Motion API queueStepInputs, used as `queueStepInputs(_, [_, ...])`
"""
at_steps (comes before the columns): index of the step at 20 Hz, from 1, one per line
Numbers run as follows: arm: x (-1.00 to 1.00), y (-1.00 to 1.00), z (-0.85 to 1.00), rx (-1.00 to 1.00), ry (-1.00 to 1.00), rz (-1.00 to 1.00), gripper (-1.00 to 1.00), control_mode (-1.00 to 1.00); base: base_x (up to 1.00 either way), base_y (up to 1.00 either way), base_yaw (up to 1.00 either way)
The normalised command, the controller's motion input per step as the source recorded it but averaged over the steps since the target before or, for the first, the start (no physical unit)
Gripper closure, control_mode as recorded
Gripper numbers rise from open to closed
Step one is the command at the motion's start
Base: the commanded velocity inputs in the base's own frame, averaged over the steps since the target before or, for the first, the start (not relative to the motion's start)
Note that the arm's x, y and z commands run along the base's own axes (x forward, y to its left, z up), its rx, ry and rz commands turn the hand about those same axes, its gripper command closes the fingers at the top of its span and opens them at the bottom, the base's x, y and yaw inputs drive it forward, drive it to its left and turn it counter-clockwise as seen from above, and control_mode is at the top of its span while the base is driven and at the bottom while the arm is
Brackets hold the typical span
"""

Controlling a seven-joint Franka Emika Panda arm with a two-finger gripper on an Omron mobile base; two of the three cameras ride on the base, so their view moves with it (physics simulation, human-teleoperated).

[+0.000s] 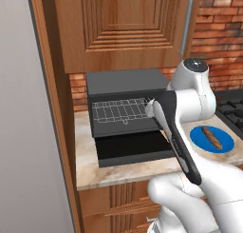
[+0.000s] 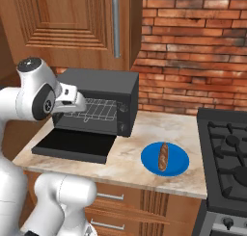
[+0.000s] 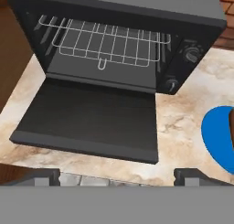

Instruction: Pull the toaster oven rack outwards. Pick up the baguette from the plate and place it on the toaster oven rack. Close the toaster oven door fully and set the temperature to the lowest setting.

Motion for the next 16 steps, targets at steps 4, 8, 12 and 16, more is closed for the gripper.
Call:
queueStepInputs(4, [-0.24, 0.41, -0.12, -0.11, -0.24, 0.00, -1.00, -1.00, 0.00, 0.00, 0.00])
queueStepInputs(8, [-0.16, 0.29, -0.08, -0.08, -0.19, 0.00, -1.00, -1.00, 0.00, 0.00, 0.00])
queueStepInputs(12, [-0.07, 0.17, -0.05, -0.04, -0.11, 0.00, -1.00, -1.00, 0.00, 0.00, 0.00])
queueStepInputs(16, [0.00, 0.13, -0.08, -0.08, -0.01, 0.00, -1.00, -1.00, 0.00, 0.00, 0.00])
